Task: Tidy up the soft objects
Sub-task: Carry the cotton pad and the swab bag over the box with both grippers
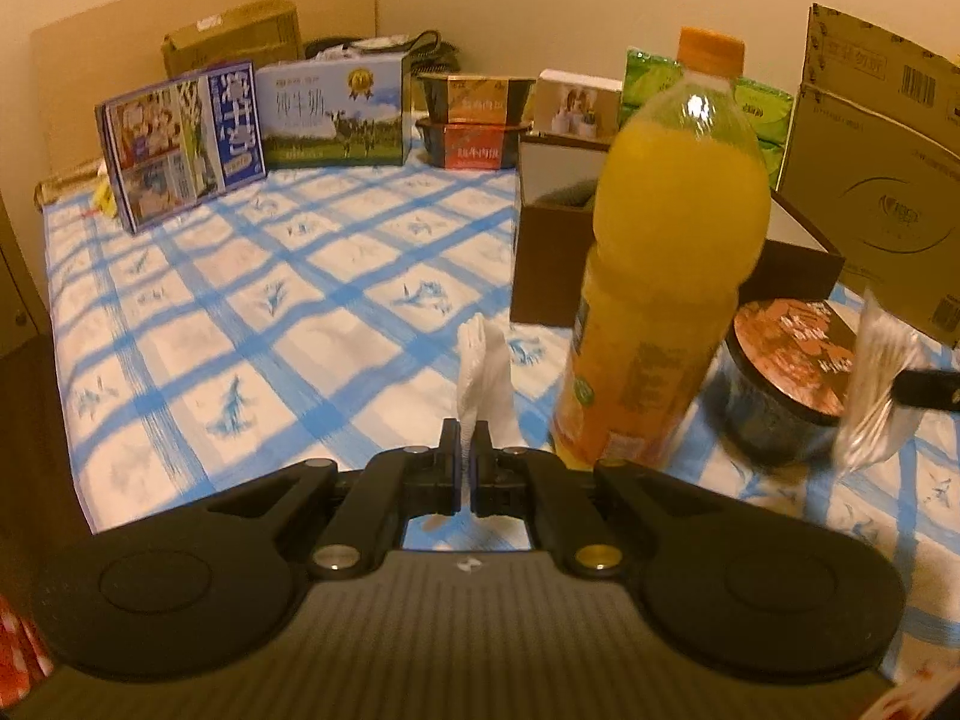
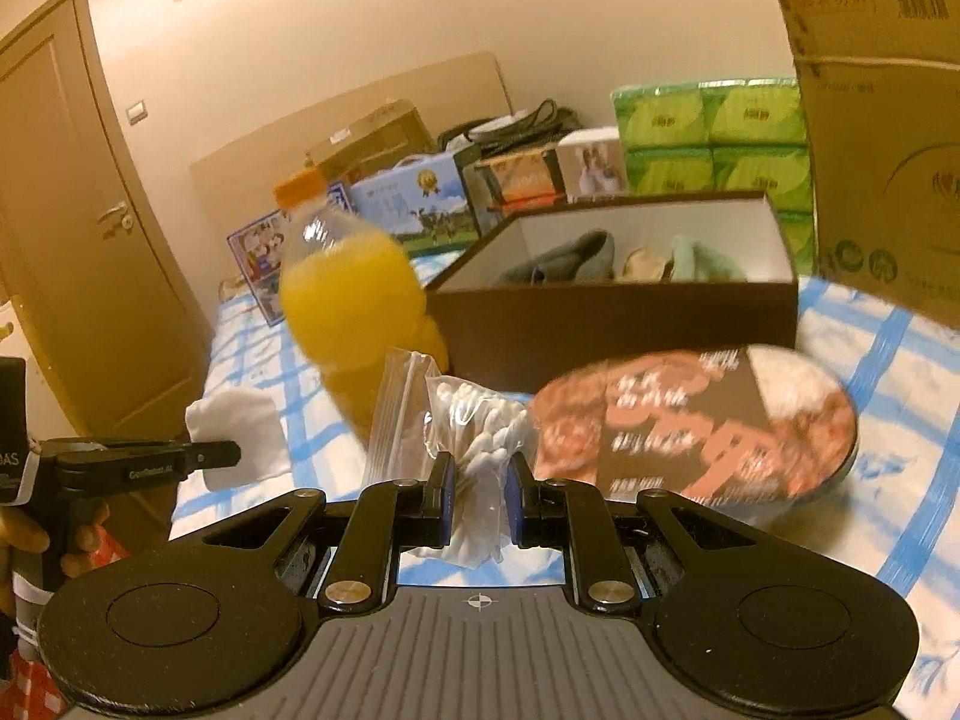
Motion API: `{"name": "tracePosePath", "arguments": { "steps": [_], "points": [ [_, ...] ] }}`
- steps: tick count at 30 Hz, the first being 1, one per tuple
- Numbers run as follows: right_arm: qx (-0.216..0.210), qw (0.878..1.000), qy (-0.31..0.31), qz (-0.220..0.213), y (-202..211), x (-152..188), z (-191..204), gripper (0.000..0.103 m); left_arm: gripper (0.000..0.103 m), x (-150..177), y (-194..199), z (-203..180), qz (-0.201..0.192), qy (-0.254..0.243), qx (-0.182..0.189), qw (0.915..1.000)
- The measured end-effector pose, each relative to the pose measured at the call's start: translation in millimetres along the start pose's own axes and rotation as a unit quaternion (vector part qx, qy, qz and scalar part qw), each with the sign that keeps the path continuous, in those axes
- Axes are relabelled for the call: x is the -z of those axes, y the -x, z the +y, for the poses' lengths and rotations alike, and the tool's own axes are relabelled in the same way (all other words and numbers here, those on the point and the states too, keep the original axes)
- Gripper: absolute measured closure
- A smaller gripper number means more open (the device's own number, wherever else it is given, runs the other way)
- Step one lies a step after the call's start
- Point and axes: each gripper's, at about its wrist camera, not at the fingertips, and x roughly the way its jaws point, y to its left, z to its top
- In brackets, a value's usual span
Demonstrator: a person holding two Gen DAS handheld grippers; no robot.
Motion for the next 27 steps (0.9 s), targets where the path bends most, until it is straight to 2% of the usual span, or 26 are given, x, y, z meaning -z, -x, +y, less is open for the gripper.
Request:
{"name": "tracePosePath", "arguments": {
  "steps": [8,15,27],
  "points": [
    [0.015,0.999,0.016,-0.031,5,-37,-18,0.086,0.101,-37,-9,4,-0.032,-0.047,-0.011,0.9983],
    [0.040,0.997,0.039,-0.047,-5,-66,-37,0.086,0.101,-72,-24,7,-0.049,-0.064,-0.012,0.9967],
    [0.063,0.994,0.070,-0.056,-31,-105,-60,0.086,0.101,-135,-55,-3,-0.077,-0.086,0.018,0.9931]
  ]
}}
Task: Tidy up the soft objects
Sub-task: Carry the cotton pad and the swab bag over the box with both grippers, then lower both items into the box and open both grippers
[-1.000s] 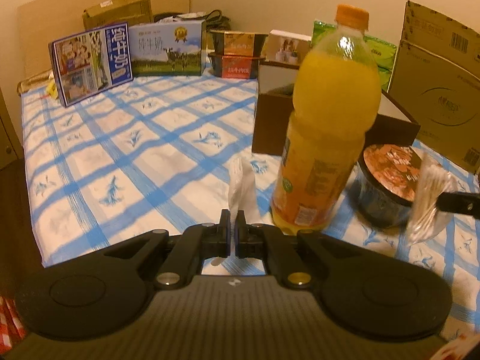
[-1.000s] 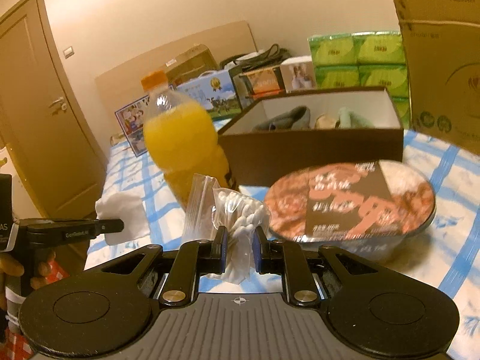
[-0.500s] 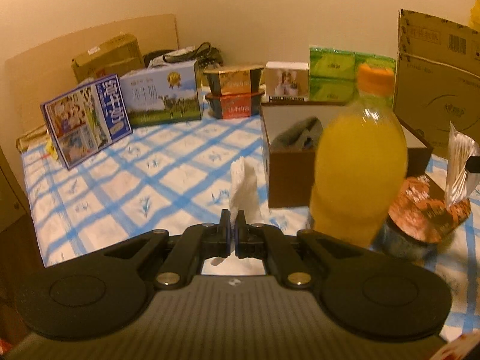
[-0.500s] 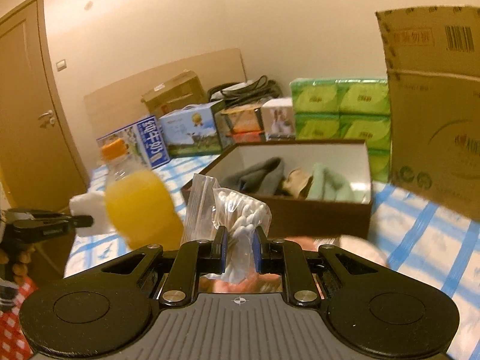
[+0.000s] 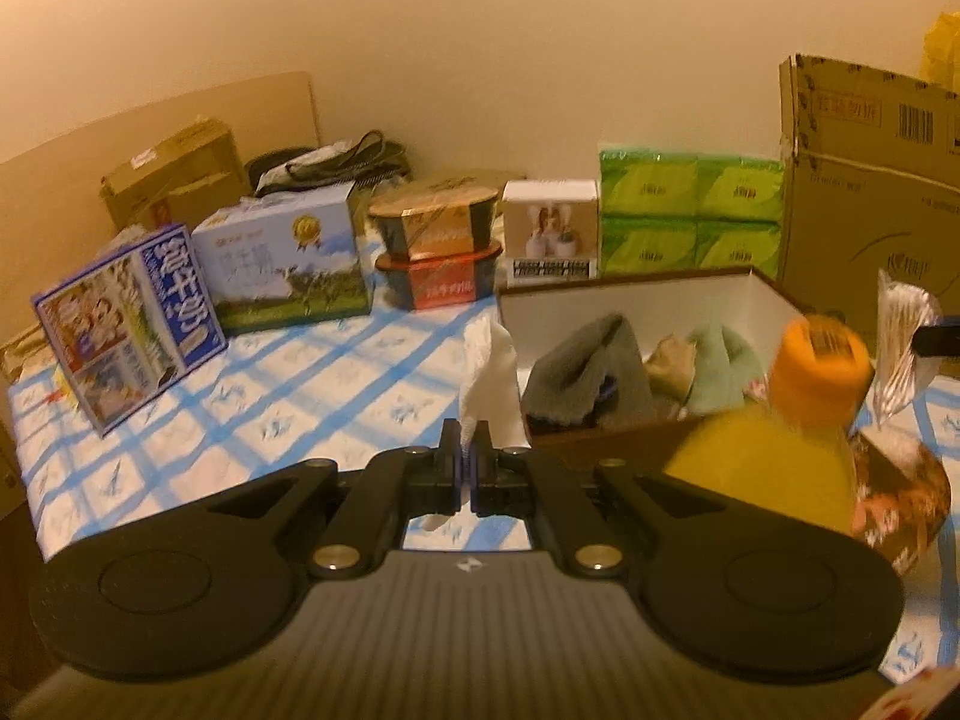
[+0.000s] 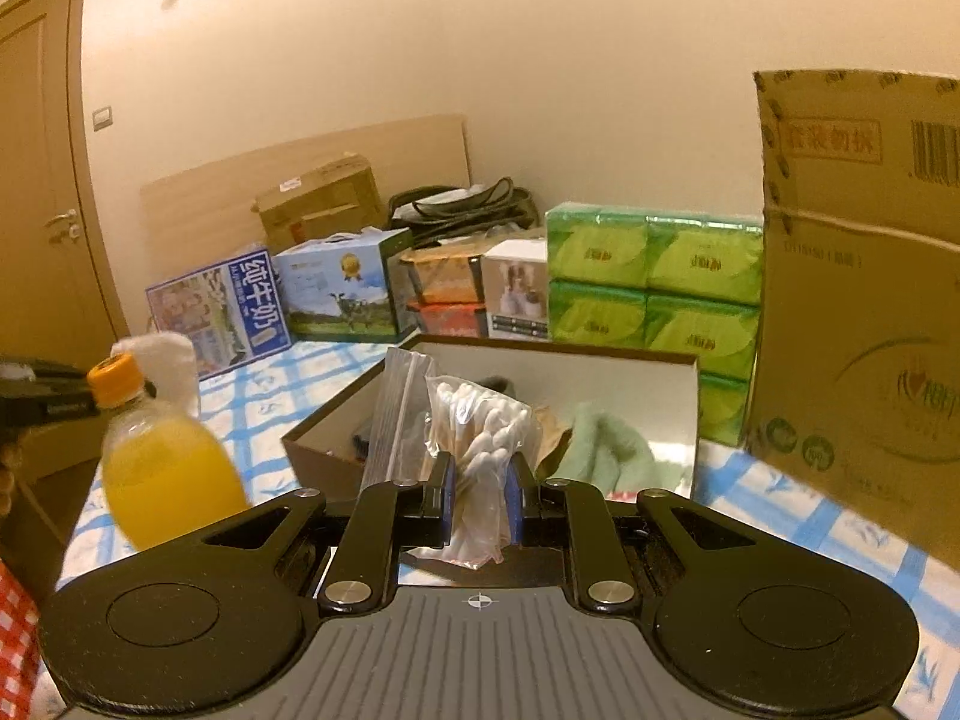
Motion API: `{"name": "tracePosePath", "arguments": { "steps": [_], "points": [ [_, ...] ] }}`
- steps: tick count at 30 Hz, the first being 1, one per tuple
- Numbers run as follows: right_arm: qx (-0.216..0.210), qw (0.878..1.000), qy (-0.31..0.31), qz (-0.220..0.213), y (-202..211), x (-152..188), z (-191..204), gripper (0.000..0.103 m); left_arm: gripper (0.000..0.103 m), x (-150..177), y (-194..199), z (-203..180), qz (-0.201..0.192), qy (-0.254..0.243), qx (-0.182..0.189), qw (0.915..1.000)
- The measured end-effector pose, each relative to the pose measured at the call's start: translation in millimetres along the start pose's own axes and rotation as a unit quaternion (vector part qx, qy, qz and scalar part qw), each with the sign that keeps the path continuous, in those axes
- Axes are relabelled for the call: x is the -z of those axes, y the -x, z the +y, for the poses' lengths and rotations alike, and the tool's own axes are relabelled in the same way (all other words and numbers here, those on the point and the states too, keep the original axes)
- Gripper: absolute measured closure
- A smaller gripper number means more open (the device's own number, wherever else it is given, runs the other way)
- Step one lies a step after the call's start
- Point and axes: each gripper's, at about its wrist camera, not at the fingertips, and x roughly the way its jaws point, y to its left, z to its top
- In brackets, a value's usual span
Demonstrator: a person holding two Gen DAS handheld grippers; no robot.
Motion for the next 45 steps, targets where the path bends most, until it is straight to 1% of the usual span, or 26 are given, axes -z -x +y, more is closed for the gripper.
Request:
{"name": "tracePosePath", "arguments": {
  "steps": [6,11,16,21,25,28,29,31,34,37,39,43,45],
  "points": [
    [-0.003,1.000,0.000,-0.007,-18,-23,-12,0.086,0.101,-29,-23,6,-0.006,0.003,0.016,0.9999],
    [-0.007,1.000,0.002,-0.005,-41,-45,-21,0.086,0.101,-50,-52,8,0.000,0.000,0.035,0.9994],
    [-0.009,1.000,-0.005,0.008,-70,-62,-32,0.086,0.101,-67,-85,2,0.011,-0.014,0.058,0.9982],
    [-0.012,0.999,0.003,0.034,-100,-70,-39,0.086,0.101,-78,-123,-9,0.040,-0.029,0.095,0.9942],
    [-0.017,0.998,-0.004,0.061,-120,-70,-45,0.086,0.101,-79,-148,-16,0.063,-0.045,0.116,0.9902],
    [-0.019,0.997,-0.013,0.074,-132,-66,-48,0.086,0.101,-76,-164,-22,0.083,-0.060,0.137,0.9852],
    [-0.019,0.997,-0.016,0.079,-136,-64,-49,0.086,0.101,-75,-168,-23,0.089,-0.063,0.140,0.9842],
    [-0.019,0.996,-0.024,0.088,-144,-61,-51,0.086,0.101,-72,-176,-25,0.099,-0.062,0.158,0.9805],
    [-0.018,0.995,-0.026,0.097,-151,-54,-53,0.086,0.101,-68,-184,-33,0.108,-0.069,0.176,0.9760],
    [-0.017,0.994,-0.026,0.102,-157,-50,-55,0.086,0.101,-65,-190,-39,0.112,-0.073,0.185,0.9735],
    [-0.016,0.994,-0.026,0.103,-160,-50,-56,0.086,0.096,-63,-193,-42,0.116,-0.076,0.188,0.9722],
    [-0.016,0.994,-0.023,0.106,-163,-49,-56,0.086,0.093,-59,-199,-45,0.124,-0.081,0.187,0.9711],
    [-0.017,0.994,-0.020,0.109,-165,-48,-56,0.086,0.087,-57,-201,-46,0.129,-0.087,0.181,0.9711]
  ]
}}
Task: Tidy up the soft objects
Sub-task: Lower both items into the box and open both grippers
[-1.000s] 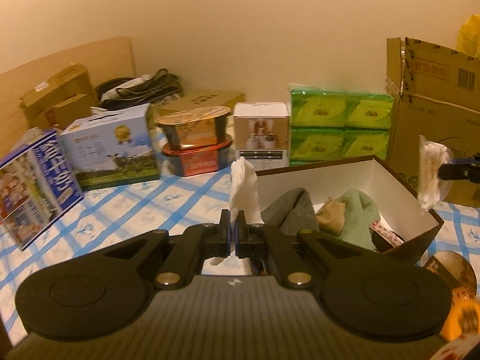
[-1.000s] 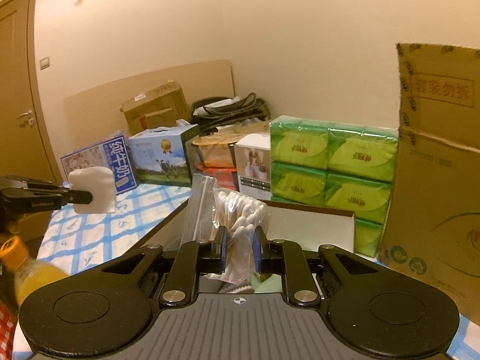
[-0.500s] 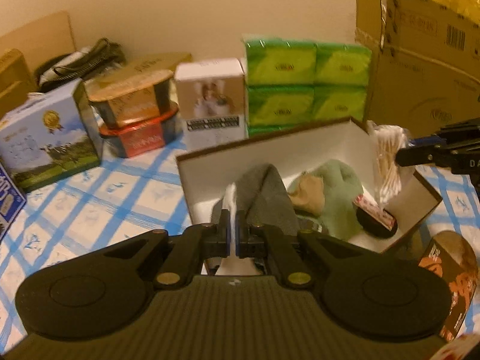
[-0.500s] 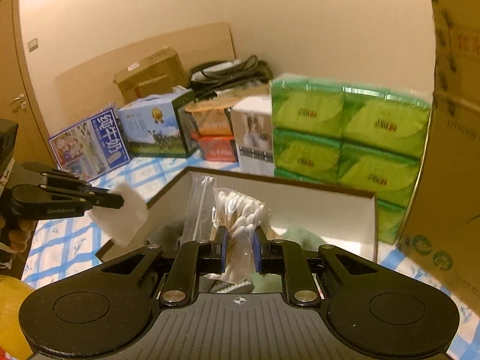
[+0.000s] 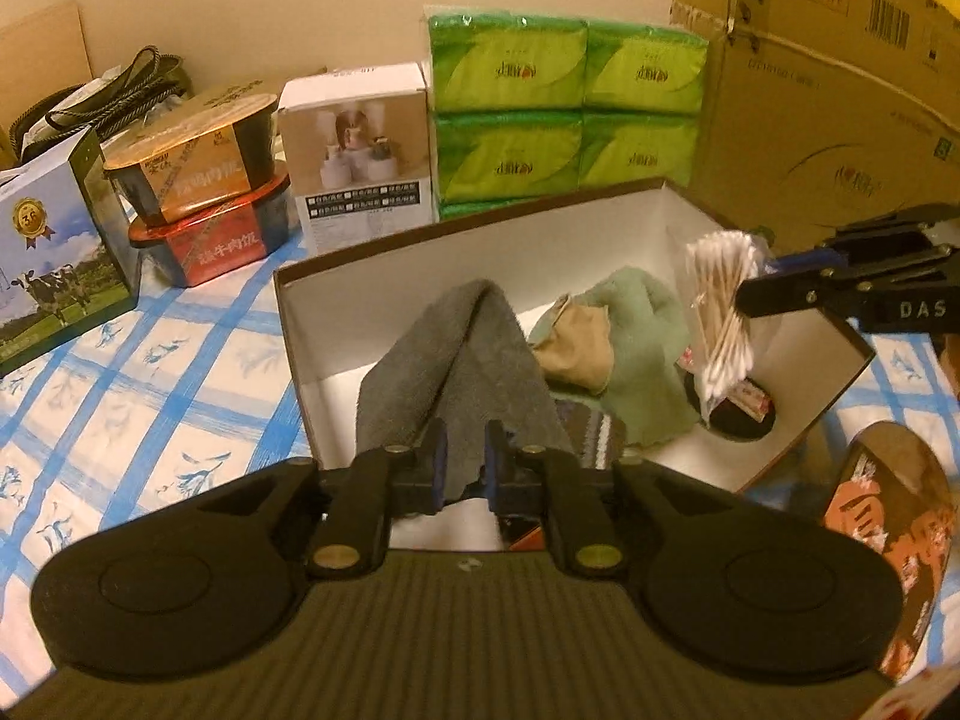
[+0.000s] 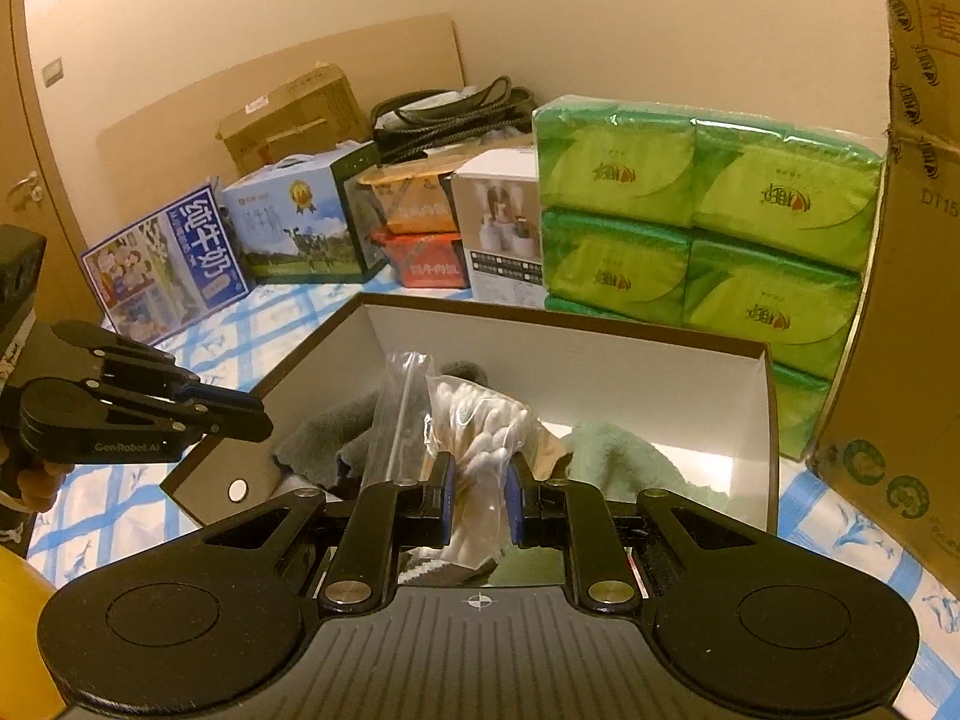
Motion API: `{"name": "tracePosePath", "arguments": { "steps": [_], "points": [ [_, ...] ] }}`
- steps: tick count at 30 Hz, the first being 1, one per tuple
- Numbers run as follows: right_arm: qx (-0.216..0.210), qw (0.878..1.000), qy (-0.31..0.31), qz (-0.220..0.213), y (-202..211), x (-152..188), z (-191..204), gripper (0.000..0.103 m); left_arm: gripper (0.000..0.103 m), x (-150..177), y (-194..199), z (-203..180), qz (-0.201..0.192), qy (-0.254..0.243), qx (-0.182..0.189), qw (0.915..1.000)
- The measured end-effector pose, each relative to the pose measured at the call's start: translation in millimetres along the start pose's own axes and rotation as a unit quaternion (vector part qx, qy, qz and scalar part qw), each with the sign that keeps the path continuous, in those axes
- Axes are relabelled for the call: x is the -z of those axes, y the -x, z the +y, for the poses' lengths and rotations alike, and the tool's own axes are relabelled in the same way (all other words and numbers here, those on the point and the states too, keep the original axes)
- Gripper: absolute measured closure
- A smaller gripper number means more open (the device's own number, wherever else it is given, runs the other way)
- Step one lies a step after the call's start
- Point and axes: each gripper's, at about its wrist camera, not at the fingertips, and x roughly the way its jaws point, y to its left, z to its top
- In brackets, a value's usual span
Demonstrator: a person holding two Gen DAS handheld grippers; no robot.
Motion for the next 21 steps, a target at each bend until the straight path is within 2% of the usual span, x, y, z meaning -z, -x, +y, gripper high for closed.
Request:
{"name": "tracePosePath", "arguments": {
  "steps": [10,12,14,15,16,17,21],
  "points": [
    [0.006,1.000,-0.008,0.024,-17,2,-2,0.085,0.085,4,-6,-2,0.013,-0.015,-0.013,0.9997],
    [0.003,1.000,-0.012,0.021,-20,1,-3,0.084,0.080,5,-7,-2,0.016,-0.018,-0.017,0.9996],
    [0.005,1.000,-0.020,0.022,-22,1,-3,0.070,0.075,7,-8,-3,0.017,-0.020,-0.021,0.9994],
    [0.008,0.999,-0.026,0.019,-22,0,-4,0.052,0.075,7,-8,-2,0.018,-0.020,-0.022,0.9994],
    [0.007,0.999,-0.031,0.011,-21,1,-5,0.044,0.075,8,-9,-2,0.019,-0.019,-0.022,0.9994],
    [0.006,0.999,-0.034,0.004,-19,1,-5,0.040,0.075,8,-9,-1,0.019,-0.019,-0.022,0.9994],
    [0.009,0.999,-0.040,0.011,-20,0,-6,0.040,0.074,9,-9,-1,0.020,-0.019,-0.021,0.9994]
  ]
}}
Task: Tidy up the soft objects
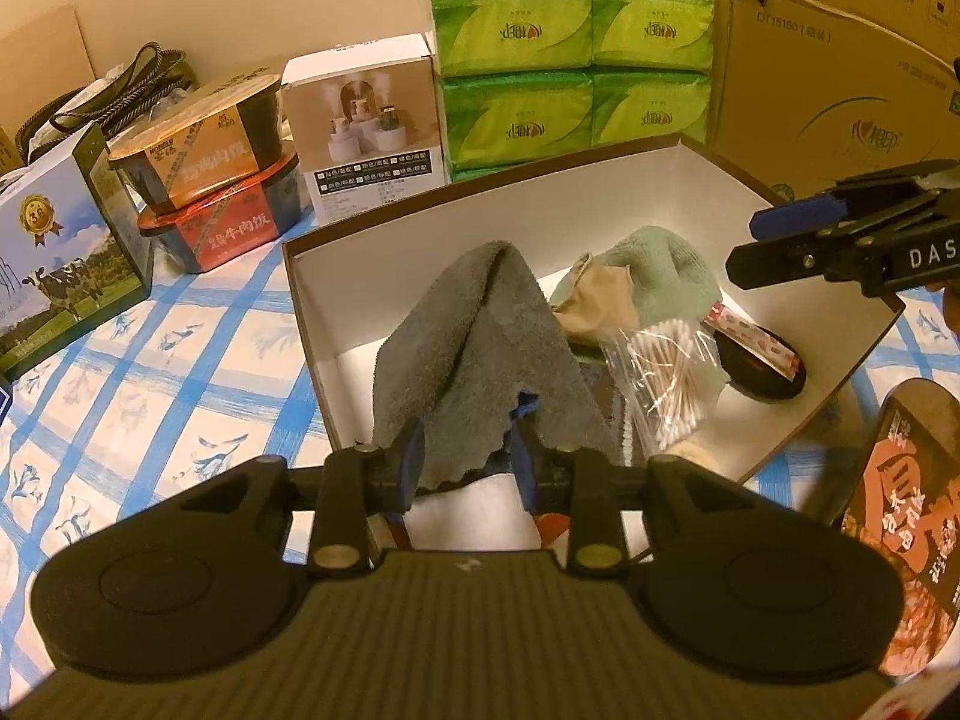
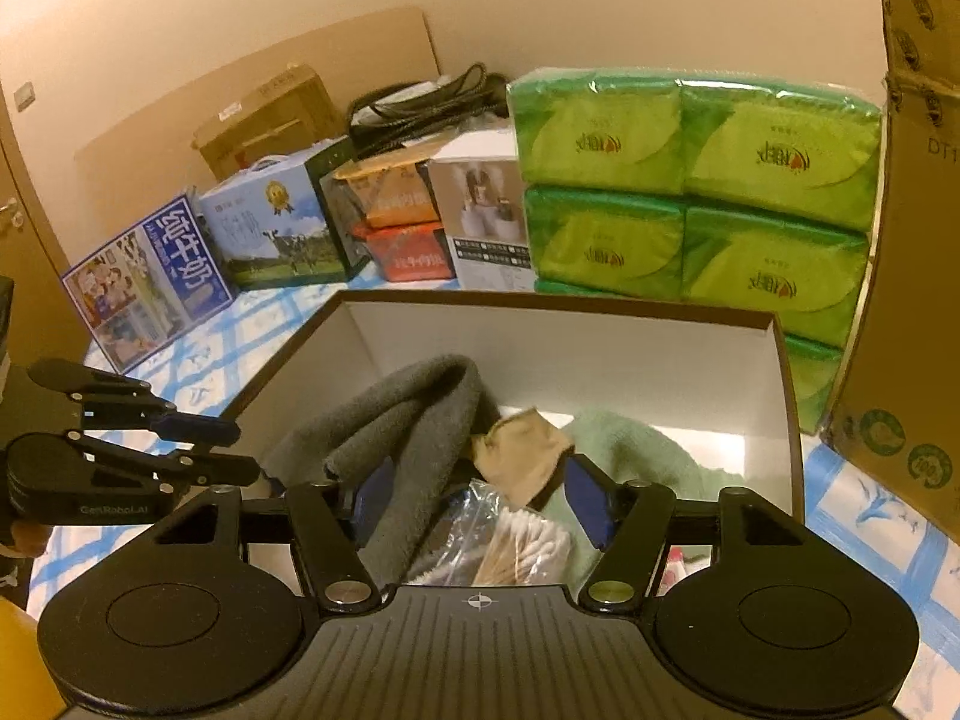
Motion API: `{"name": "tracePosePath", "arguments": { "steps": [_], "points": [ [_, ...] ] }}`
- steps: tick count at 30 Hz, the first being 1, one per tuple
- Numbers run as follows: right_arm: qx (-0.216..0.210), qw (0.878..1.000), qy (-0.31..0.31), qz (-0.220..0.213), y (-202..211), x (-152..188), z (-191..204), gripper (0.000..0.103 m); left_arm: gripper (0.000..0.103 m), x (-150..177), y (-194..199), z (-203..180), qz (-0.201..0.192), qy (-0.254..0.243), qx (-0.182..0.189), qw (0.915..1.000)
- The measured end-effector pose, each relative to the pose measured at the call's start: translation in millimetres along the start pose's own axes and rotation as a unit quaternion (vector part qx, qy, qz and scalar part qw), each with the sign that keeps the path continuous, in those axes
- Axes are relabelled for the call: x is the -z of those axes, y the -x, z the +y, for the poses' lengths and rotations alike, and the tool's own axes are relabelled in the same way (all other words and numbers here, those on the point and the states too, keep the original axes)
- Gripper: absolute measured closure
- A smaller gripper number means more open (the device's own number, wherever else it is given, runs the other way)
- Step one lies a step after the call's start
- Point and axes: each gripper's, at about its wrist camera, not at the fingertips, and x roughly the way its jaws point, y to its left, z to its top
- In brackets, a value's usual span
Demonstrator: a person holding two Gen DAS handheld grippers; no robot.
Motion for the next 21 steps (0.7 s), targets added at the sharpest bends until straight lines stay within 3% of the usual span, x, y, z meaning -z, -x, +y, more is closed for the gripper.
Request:
{"name": "tracePosePath", "arguments": {
  "steps": [8,21],
  "points": [
    [0.030,0.999,-0.004,0.045,-3,6,-2,0.040,0.073,-1,2,-3,0.000,0.000,-0.003,1.0000],
    [0.035,0.998,-0.012,0.043,23,11,-1,0.039,0.072,-5,24,-4,-0.009,0.011,-0.014,0.9998]
  ]
}}
